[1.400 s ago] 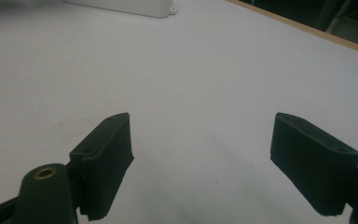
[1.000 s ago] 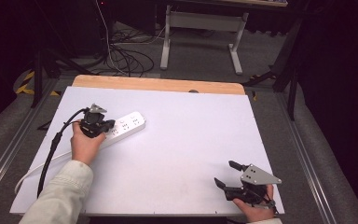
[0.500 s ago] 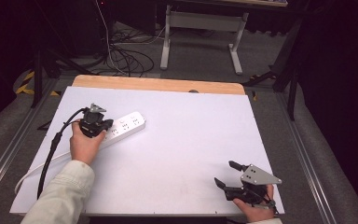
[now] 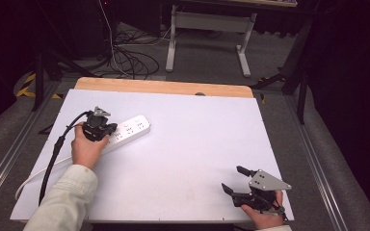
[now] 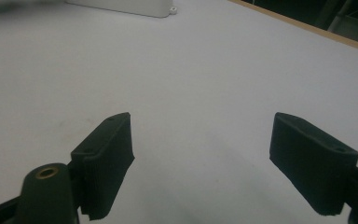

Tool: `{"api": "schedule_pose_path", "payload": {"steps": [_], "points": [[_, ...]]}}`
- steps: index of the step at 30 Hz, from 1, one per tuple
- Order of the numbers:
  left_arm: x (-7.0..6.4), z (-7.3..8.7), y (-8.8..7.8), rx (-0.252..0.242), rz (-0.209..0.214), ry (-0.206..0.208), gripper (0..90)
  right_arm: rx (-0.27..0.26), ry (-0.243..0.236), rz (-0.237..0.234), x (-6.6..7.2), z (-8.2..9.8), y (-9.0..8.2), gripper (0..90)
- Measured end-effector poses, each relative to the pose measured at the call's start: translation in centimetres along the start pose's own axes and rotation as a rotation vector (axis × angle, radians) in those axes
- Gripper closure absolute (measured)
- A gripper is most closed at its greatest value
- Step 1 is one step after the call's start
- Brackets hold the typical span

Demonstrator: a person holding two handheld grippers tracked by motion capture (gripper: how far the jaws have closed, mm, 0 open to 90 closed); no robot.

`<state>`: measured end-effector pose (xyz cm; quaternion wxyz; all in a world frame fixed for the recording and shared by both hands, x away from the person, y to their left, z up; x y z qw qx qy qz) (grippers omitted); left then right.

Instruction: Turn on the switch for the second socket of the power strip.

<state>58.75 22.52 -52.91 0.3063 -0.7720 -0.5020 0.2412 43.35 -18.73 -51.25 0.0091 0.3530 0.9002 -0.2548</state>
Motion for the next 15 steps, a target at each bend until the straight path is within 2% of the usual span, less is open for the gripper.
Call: {"api": "schedule_pose_path", "payload": {"steps": [4, 8, 11, 15], "points": [[-0.02, 0.04, 0.01, 0.000, -0.015, 0.012, 89.9, 0.001, 0.004, 0.002, -0.01, 0.01, -0.05, 21.7], [0.03, 0.13, -0.07, 0.013, 0.004, -0.005, 90.0, 0.002, 0.004, 0.003, 0.00, 0.01, -0.02, 21.8], [0.07, 0.14, -0.07, 0.011, 0.001, 0.005, 90.0, 0.001, 0.004, 0.003, 0.00, 0.00, -0.02, 21.8], [0.02, 0.14, -0.03, 0.011, 0.008, -0.003, 90.0, -0.001, 0.000, 0.004, -0.02, -0.02, -0.02, 21.8]]}}
Point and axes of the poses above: each handheld gripper's, and its own axes: y roughly forward along the jaws, z roughly out of its underside, x roughly to its left, the point moved 10 cm from there along y, roughly forward along the jaws, and after that the axes turned 6 degrees about -y, right-handed, at the moved point
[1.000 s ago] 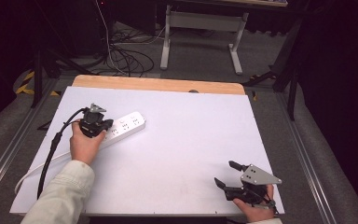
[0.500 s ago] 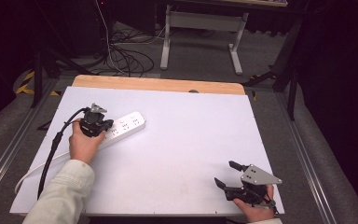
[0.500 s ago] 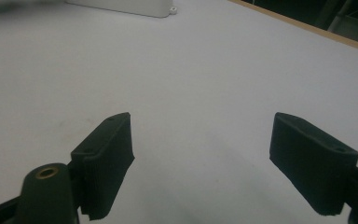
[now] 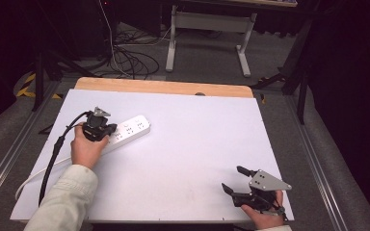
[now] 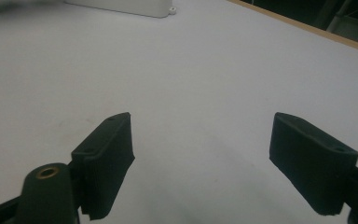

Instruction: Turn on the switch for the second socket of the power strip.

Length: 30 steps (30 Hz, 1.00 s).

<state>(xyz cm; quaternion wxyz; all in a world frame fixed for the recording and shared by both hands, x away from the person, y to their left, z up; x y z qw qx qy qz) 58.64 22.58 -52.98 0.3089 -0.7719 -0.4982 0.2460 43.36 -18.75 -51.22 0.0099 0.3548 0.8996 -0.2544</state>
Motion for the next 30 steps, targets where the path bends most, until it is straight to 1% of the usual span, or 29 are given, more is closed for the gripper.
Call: {"api": "schedule_pose_path", "payload": {"steps": [4, 6, 8, 11, 14, 16, 18, 21, 22, 24, 25, 27, 29, 30], "points": [[0.00, 0.03, 0.01, 0.003, 0.006, -0.013, 90.0, -0.001, 0.000, 0.000, -0.01, 0.00, 0.00, 21.8], [0.09, 0.01, -0.02, 0.007, -0.003, 0.009, 90.0, 0.002, 0.004, -0.001, 0.02, 0.02, -0.02, 21.8], [-0.02, -0.02, 0.03, 0.007, -0.010, 0.009, 90.0, 0.001, 0.000, -0.001, -0.03, 0.04, -0.03, 21.8], [-0.02, -0.01, 0.04, 0.011, -0.010, 0.010, 90.0, 0.002, 0.004, -0.001, 0.00, 0.03, -0.03, 21.8], [-0.02, 0.05, 0.01, 0.013, -0.008, 0.018, 90.0, 0.002, 0.000, 0.001, -0.03, 0.04, -0.01, 21.8], [-0.03, -0.01, 0.05, 0.011, -0.019, 0.027, 90.0, 0.004, 0.002, 0.001, -0.02, 0.08, 0.00, 21.8], [-0.05, 0.06, 0.10, 0.015, -0.017, 0.019, 90.0, 0.004, 0.002, 0.001, -0.04, 0.09, -0.02, 21.8], [0.04, 0.04, 0.07, 0.017, -0.017, 0.020, 90.0, 0.002, 0.004, -0.001, -0.04, 0.09, -0.01, 21.8], [0.01, 0.04, 0.09, 0.018, -0.011, 0.018, 90.0, 0.002, 0.005, -0.003, -0.04, 0.10, 0.01, 21.8], [0.01, 0.00, 0.03, 0.026, -0.005, 0.000, 90.0, 0.003, 0.008, -0.004, -0.03, 0.13, 0.09, 21.8], [0.02, -0.01, -0.01, 0.034, 0.000, -0.002, 90.0, 0.005, 0.009, -0.004, -0.01, 0.16, 0.10, 21.8], [-0.03, -0.07, -0.24, 0.029, 0.009, 0.012, 90.0, 0.002, 0.009, -0.005, 0.01, 0.11, 0.10, 21.8], [-0.12, -0.18, -0.45, 0.014, 0.005, 0.023, 90.0, 0.004, 0.011, -0.004, -0.06, 0.14, 0.07, 21.8], [-0.32, -0.13, -0.56, 0.020, 0.014, 0.029, 90.0, 0.004, 0.011, -0.004, -0.06, 0.14, 0.07, 21.8]]}}
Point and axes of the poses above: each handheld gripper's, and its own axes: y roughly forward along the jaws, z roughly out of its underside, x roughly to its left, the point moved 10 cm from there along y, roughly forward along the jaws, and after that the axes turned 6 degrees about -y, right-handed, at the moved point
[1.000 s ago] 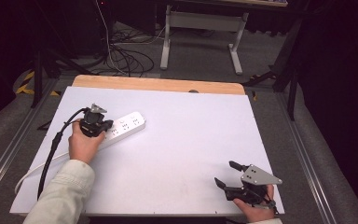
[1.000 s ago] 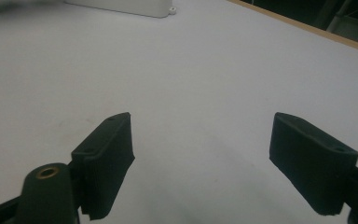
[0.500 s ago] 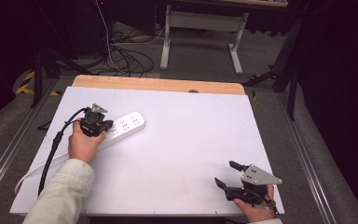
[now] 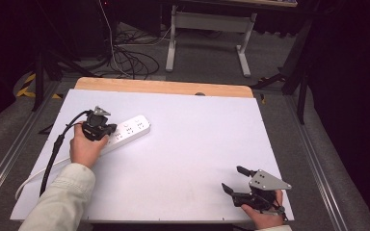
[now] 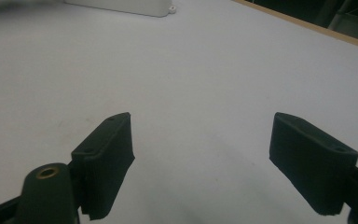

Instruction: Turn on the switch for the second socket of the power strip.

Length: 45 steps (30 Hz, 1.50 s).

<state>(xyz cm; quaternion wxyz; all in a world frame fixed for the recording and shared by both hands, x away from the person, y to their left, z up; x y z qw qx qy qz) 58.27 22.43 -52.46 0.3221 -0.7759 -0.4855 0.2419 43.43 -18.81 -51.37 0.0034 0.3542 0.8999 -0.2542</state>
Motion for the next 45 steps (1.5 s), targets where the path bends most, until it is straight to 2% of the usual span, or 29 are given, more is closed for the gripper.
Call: {"api": "schedule_pose_path", "payload": {"steps": [2, 6, 9, 12, 18, 20, 21, 29, 32, 36, 38, 40, 42, 45], "points": [[0.1, -0.2, -0.3, -0.007, 0.000, 0.014, 90.0, 0.002, 0.001, -0.003, 0.0, 0.0, 0.1, 21.8], [0.1, -0.7, -1.3, -0.020, 0.020, 0.001, 90.0, 0.002, -0.001, -0.001, 0.0, 0.0, 0.1, 21.8], [0.0, -1.1, -2.1, -0.033, 0.014, 0.007, 90.0, 0.003, 0.000, 0.002, 0.0, 0.0, 0.2, 21.9], [-0.3, -1.5, -2.9, -0.051, 0.020, 0.018, 90.0, 0.002, 0.001, 0.002, 0.0, -0.1, 0.2, 21.9], [-1.4, -2.4, -4.4, -0.079, 0.056, 0.008, 90.0, 0.000, 0.000, -0.002, -0.1, -0.1, 0.3, 21.8], [-1.4, -2.7, -5.1, -0.095, 0.053, 0.020, 90.0, -0.001, -0.003, -0.005, 0.0, -0.2, 0.4, 21.8], [-1.3, -2.8, -5.4, -0.101, 0.038, 0.034, 90.0, -0.001, -0.004, -0.007, 0.0, -0.3, 0.5, 21.9], [-1.3, -2.7, -6.7, -0.107, 0.045, 0.031, 90.0, -0.006, -0.012, -0.016, -0.1, -0.5, 0.8, 21.8], [-1.4, -2.7, -7.1, -0.114, 0.056, 0.022, 90.0, -0.007, -0.013, -0.018, 0.0, -0.6, 0.8, 21.8], [-1.7, -2.8, -8.0, -0.145, 0.109, 0.016, 89.8, -0.010, -0.012, -0.015, 0.0, -0.6, 0.7, 21.8], [-1.8, -2.8, -8.8, -0.169, 0.097, 0.036, 89.7, -0.008, -0.013, -0.015, 0.0, -0.6, 0.7, 21.9], [-2.2, -2.8, -9.6, -0.189, 0.100, 0.059, 89.3, -0.008, -0.014, -0.013, 0.0, -0.6, 0.6, 21.8], [-2.8, -2.7, -10.5, -0.203, 0.108, 0.069, 83.8, -0.008, -0.011, -0.017, 0.1, -0.6, 0.6, 21.8], [-3.8, -2.3, -11.5, -0.213, 0.120, 0.105, 83.1, -0.009, -0.014, -0.020, 0.2, -0.6, 0.7, 21.8]]}}
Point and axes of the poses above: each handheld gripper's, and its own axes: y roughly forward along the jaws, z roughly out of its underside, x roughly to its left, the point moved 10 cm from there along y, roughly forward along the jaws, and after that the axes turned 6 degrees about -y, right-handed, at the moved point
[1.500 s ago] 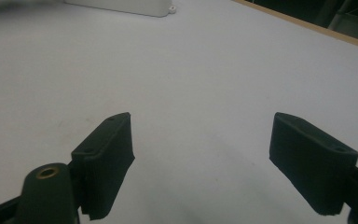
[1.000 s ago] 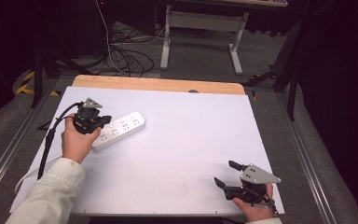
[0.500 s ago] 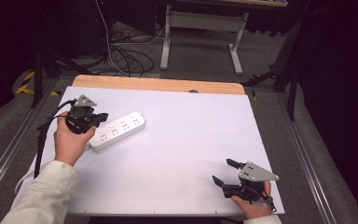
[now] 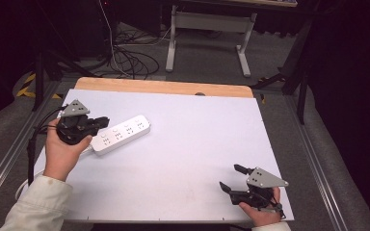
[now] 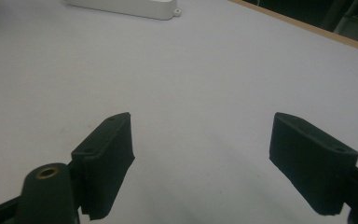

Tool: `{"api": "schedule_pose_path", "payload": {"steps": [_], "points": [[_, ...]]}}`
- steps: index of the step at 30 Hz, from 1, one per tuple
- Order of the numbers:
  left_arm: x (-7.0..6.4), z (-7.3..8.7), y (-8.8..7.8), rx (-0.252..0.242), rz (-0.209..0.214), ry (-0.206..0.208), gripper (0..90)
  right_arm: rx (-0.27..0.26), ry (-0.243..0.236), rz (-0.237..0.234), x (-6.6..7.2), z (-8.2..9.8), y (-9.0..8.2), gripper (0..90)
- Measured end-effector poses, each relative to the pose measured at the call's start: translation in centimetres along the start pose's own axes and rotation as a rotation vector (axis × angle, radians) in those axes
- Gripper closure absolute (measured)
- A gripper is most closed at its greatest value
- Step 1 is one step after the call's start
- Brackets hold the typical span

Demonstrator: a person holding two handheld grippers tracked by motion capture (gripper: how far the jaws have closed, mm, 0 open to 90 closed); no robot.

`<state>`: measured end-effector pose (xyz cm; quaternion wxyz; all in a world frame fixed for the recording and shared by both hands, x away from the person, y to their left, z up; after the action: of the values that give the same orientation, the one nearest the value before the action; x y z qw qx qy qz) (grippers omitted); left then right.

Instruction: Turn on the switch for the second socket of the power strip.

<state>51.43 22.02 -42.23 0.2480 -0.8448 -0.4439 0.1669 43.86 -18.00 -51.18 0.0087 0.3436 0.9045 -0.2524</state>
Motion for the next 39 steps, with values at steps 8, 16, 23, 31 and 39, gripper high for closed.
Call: {"api": "schedule_pose_path", "payload": {"steps": [8, 16, 23, 31, 39], "points": [[-2.7, 0.6, -2.3, -0.062, 0.072, 0.007, 53.2, -0.001, -0.002, 0.003, 0.0, 0.0, 0.0, 21.8], [-4.4, 1.9, -4.4, -0.134, 0.162, -0.018, 27.7, 0.001, -0.001, 0.003, 0.0, 0.0, 0.0, 21.8], [-5.6, 4.2, -4.6, -0.148, 0.182, -0.008, 18.7, 0.001, 0.001, 0.005, 0.0, 0.0, -0.1, 21.8], [-6.2, 6.2, -4.5, -0.216, 0.236, -0.004, 16.0, 0.000, 0.003, 0.006, 0.0, 0.0, -0.1, 21.8], [-5.7, 8.7, -3.7, -0.180, 0.159, 0.082, 16.4, 0.001, 0.003, 0.004, 0.0, 0.0, 0.0, 21.8]]}}
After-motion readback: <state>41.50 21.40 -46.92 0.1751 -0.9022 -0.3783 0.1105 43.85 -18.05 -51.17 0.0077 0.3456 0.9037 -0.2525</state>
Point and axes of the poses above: each handheld gripper's, and its own axes: y roughly forward along the jaws, z roughly out of its underside, x roughly to its left, the point moved 10 cm from there along y, roughly forward along the jaws, and after that the axes turned 6 degrees about -y, right-handed, at the moved point
